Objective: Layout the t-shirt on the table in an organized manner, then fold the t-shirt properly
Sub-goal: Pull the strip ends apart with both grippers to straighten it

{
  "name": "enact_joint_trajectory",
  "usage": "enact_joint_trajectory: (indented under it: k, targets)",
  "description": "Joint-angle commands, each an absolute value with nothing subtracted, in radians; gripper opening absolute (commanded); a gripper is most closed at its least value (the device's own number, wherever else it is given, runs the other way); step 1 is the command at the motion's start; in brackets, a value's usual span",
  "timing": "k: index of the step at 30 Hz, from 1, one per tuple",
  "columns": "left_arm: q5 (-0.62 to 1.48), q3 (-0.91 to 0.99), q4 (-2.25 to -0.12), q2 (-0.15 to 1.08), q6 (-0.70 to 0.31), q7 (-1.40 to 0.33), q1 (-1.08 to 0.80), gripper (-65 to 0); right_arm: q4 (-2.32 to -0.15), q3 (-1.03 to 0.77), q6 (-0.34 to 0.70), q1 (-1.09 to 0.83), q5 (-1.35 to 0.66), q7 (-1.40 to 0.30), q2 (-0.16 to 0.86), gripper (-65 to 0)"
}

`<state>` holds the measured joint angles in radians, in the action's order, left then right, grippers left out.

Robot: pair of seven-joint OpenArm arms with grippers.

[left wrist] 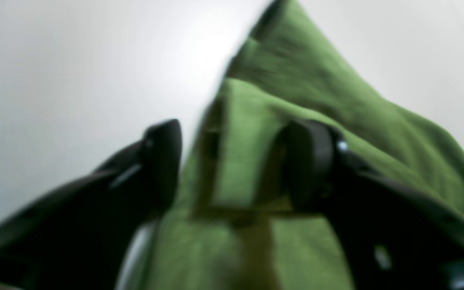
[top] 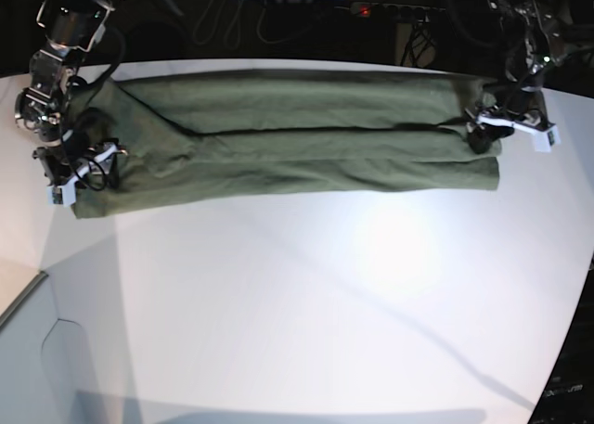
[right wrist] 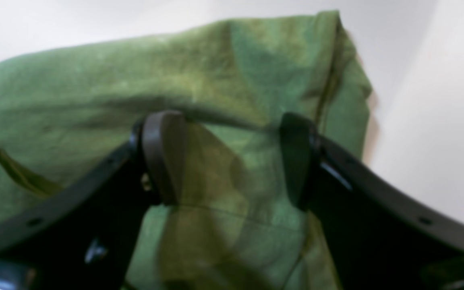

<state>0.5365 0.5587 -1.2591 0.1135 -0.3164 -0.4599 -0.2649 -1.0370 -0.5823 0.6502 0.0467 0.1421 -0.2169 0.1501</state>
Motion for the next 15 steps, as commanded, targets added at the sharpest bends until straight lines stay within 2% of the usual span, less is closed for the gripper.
enact_joint_trajectory:
  k: [1,5,8,15]
  targets:
    - [0.518,0.536,-1.248,0.104,-0.305,-0.539,-0.274,-32.5,-1.04,-0.581,0.647,0.05,0.156,-0.255,0.147,-27.8]
    - [0.516,0.504,-1.248,0.105,-0.305,-0.538,-0.274,-47.2,-1.04,-0.581,0.647,0.048,0.156,-0.255,0.145,-27.8]
    - [0.516,0.509,-1.254,0.105,-0.305,-0.539,-0.274,-63.5,-1.04,-0.581,0.647,0.047,0.156,-0.255,0.145,-27.8]
    - [0.526,0.588,-1.389,0.12,-0.3,-0.541,-0.28,-65.0,-1.04,-0.581,0.647,0.045,0.156,-0.255,0.145,-27.8]
